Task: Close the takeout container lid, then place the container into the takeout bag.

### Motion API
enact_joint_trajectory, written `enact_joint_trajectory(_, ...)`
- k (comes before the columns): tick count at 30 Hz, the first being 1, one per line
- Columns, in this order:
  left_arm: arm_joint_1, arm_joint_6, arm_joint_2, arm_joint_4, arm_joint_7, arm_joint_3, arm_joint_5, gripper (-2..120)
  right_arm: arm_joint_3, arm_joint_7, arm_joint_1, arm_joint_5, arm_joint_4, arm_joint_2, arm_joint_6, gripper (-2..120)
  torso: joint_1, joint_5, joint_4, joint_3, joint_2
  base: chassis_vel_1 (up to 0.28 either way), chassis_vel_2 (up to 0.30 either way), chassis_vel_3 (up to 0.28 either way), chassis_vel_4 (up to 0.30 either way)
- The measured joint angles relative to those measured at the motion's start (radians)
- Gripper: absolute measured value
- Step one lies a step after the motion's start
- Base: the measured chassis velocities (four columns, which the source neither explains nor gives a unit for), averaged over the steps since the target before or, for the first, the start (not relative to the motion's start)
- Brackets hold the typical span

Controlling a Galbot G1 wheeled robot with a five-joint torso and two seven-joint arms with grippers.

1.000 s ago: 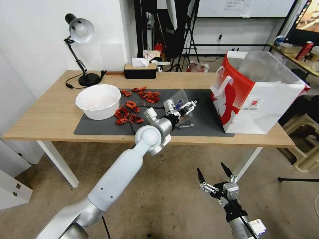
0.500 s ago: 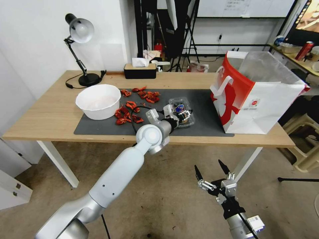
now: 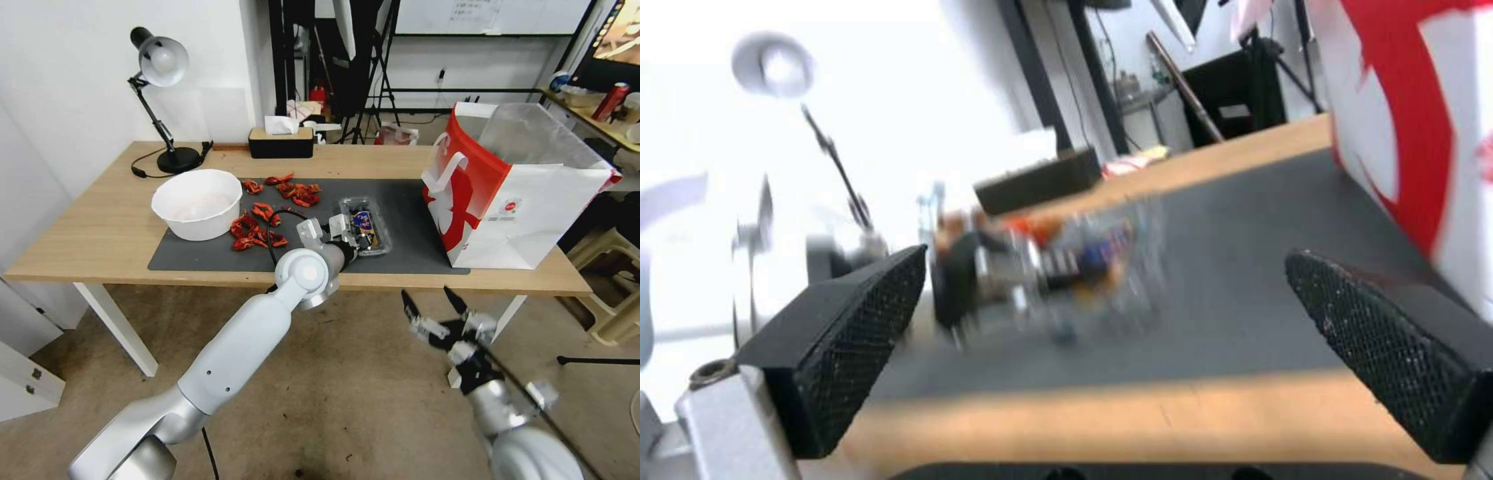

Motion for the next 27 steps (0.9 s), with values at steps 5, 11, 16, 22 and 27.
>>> enact_joint_trajectory(5, -0.004, -0.001, 0.007, -0.001, -0.01, 0.001, -0.001, 0, -0.019, 0.101, 0.128, 0.31, 0.012, -0.043, -0.106, 100, 0.0, 0.0, 0.0001, 0.0, 0.0, 0.0, 0.0, 0.0, 0.0)
enact_joint_trajectory(11, -0.004, -0.003, 0.011, -0.002, -0.014, 0.001, -0.002, 0, -0.063, 0.205, 0.243, 0.496, -0.004, -0.068, -0.177, 100, 0.0, 0.0, -0.0001, 0.0, 0.0, 0.0, 0.0, 0.0, 0.0)
enact_joint_trajectory(16, -0.006, -0.007, 0.01, 0.001, -0.014, 0.0, -0.004, 0, -0.122, 0.314, 0.395, 0.621, -0.051, -0.084, -0.232, 100, 0.0, 0.0, 0.0, 0.0, 0.0, 0.0, 0.0, 0.0, 0.0)
enact_joint_trajectory(22, -0.008, -0.011, 0.01, 0.008, -0.013, -0.002, -0.005, 0, -0.169, 0.467, 0.573, 0.71, -0.126, -0.084, -0.31, 100, 0.0, -0.0001, 0.0001, 0.0, 0.0, 0.0, 0.0, 0.0, 0.0)
enact_joint_trajectory(27, -0.004, -0.018, 0.006, 0.016, -0.009, -0.003, -0.002, 0, -0.187, 0.552, 0.634, 0.721, -0.161, -0.082, -0.386, 100, 0.0, -0.0001, 0.0001, 0.0, 0.0, 0.0, 0.0, 0.0, 0.0)
